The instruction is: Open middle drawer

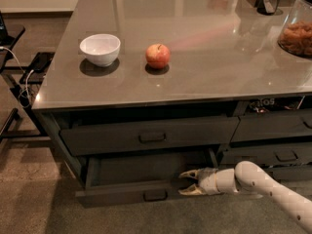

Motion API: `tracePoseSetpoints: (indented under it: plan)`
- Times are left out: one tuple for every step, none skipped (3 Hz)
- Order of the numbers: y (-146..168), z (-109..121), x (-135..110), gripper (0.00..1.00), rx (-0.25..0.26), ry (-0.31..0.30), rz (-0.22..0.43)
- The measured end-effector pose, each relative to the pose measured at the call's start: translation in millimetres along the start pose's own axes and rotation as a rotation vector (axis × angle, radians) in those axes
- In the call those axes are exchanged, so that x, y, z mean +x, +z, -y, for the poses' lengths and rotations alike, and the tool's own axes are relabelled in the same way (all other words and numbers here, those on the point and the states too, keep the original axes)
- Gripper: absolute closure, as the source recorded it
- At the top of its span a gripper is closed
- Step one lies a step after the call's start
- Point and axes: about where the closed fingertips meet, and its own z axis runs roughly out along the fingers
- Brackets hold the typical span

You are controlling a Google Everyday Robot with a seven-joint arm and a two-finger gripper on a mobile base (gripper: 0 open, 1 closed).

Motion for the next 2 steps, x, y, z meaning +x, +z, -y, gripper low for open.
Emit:
tracePoseSetpoints:
  plan:
    - [-9.2, -15.1, -0.5, 1.0, 0.006, -0.001, 0.001]
    - [-9.1, -15.2, -0.6, 1.0, 0.006, -0.001, 0.001]
